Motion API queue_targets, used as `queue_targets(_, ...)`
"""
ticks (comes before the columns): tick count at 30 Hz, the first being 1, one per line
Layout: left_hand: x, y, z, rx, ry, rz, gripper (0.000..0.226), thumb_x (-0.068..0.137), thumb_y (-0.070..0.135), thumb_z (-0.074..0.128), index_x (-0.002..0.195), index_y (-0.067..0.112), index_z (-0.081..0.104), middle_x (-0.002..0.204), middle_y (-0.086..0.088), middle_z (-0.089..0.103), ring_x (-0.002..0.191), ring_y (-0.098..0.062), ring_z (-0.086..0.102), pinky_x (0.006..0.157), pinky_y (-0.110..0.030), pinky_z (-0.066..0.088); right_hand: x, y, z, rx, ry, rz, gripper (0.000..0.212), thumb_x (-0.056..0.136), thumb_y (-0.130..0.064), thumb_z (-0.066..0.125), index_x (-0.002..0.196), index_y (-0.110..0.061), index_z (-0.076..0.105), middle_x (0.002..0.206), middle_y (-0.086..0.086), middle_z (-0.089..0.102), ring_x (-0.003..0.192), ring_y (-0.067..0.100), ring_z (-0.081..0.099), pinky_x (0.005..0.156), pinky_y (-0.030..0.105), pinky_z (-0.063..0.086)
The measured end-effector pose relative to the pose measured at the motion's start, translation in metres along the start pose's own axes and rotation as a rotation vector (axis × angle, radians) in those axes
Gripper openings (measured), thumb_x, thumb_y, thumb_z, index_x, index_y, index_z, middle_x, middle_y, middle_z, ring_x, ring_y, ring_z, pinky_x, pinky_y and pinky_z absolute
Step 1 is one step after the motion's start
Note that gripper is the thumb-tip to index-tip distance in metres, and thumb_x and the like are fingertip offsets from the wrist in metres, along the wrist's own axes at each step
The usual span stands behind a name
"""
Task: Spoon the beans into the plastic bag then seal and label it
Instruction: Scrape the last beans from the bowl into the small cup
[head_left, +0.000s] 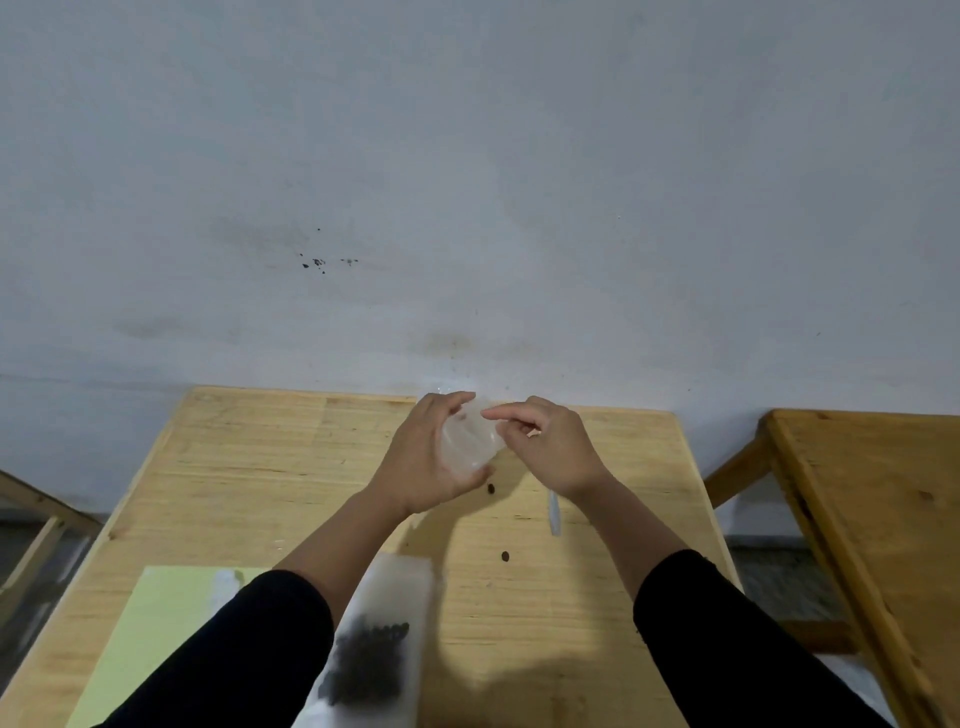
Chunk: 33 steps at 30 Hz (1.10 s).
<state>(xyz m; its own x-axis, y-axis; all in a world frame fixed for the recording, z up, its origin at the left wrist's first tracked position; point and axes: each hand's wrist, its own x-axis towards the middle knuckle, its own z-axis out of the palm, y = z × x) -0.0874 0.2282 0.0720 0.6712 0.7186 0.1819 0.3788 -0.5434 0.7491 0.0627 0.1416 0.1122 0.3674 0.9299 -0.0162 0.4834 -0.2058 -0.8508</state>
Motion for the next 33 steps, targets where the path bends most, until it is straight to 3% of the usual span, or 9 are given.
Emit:
queue_targets(3,-0.006,-0.004,-0.001,-0.047,0.108,-0.125,0.086,0.051,0.059,0.07,0.126,0.024,0.046,0.116,0.014,0.047,0.105,-0.001,0.046,0.087,-0.014,0.034,0.001,0.025,-0.003,0.151,0.091,0.097,0.022,0.09,-0.013,0.058,0.107,-0.02,0.07,0.088,-0.014,0.064,0.086,0.009,0.062,0.084,0.029,0.053)
queue_targets(7,-0.016,-0.018,0.0,-0.099,0.213,-0.289,0.091,0.048,0.058,0.074,0.126,0.02,0.046,0.117,0.011,0.048,0.108,-0.006,0.05,0.088,-0.016,0.036,-0.007,0.079,0.003,-0.125,0.317,0.21,0.017,0.084,-0.009,0.065,0.099,-0.005,0.072,0.091,0.012,0.071,0.087,0.027,0.067,0.08,0.026,0.046)
queue_targets(10,-0.023,-0.026,0.007,-0.133,0.266,-0.368,0.082,0.055,0.043,0.086,0.124,0.022,0.047,0.12,0.005,0.052,0.108,-0.007,0.051,0.083,-0.008,0.033,-0.011,0.11,0.012,-0.246,0.246,0.329,0.02,0.081,-0.012,0.062,0.097,-0.004,0.072,0.092,0.016,0.069,0.091,0.03,0.062,0.075,0.024,0.035)
queue_targets(12,-0.025,-0.029,0.013,-0.137,0.299,-0.392,0.076,0.06,0.031,0.087,0.124,0.023,0.046,0.123,0.003,0.053,0.112,-0.009,0.05,0.085,-0.009,0.034,-0.011,0.124,0.016,-0.297,0.191,0.364,0.024,0.081,-0.017,0.057,0.096,-0.004,0.072,0.091,0.017,0.068,0.095,0.031,0.059,0.07,0.025,0.031)
queue_targets(17,-0.023,-0.028,0.022,-0.145,0.355,-0.427,0.078,0.061,0.029,0.086,0.127,0.023,0.044,0.126,0.005,0.051,0.114,-0.006,0.049,0.091,-0.015,0.036,-0.01,0.14,0.029,-0.324,0.17,0.329,0.02,0.082,-0.005,0.064,0.102,-0.003,0.069,0.098,0.018,0.064,0.097,0.032,0.057,0.077,0.027,0.038)
queue_targets(23,-0.024,-0.031,0.019,-0.146,0.357,-0.439,0.081,0.062,0.031,0.086,0.129,0.022,0.042,0.129,0.008,0.049,0.117,-0.006,0.048,0.096,-0.02,0.037,-0.006,0.138,0.035,-0.305,0.22,0.383,0.018,0.081,0.004,0.055,0.094,0.002,0.066,0.09,0.019,0.065,0.088,0.035,0.059,0.067,0.024,0.034)
queue_targets(26,-0.028,-0.034,0.014,-0.147,0.341,-0.449,0.081,0.062,0.032,0.086,0.13,0.024,0.042,0.128,0.004,0.051,0.118,-0.007,0.047,0.098,-0.02,0.036,-0.004,0.133,0.037,-0.25,0.25,0.547,0.026,0.085,-0.004,0.055,0.111,-0.001,0.06,0.104,0.014,0.065,0.097,0.029,0.061,0.074,0.026,0.042)
queue_targets(29,-0.031,-0.038,0.006,-0.15,0.311,-0.465,0.081,0.063,0.034,0.084,0.131,0.024,0.041,0.127,0.004,0.051,0.117,-0.008,0.047,0.096,-0.021,0.035,-0.004,0.13,0.039,-0.255,0.232,0.607,0.016,0.085,-0.007,0.055,0.097,0.0,0.064,0.1,0.013,0.066,0.095,0.028,0.06,0.074,0.027,0.04)
queue_targets(33,-0.033,-0.045,-0.004,-0.18,0.246,-0.496,0.081,0.064,0.035,0.084,0.132,0.023,0.041,0.123,0.005,0.053,0.112,-0.006,0.045,0.092,-0.022,0.034,-0.008,0.115,0.043,-0.143,0.397,0.647,0.014,0.085,-0.008,0.053,0.094,-0.004,0.063,0.095,0.012,0.065,0.086,0.023,0.057,0.071,0.025,0.037)
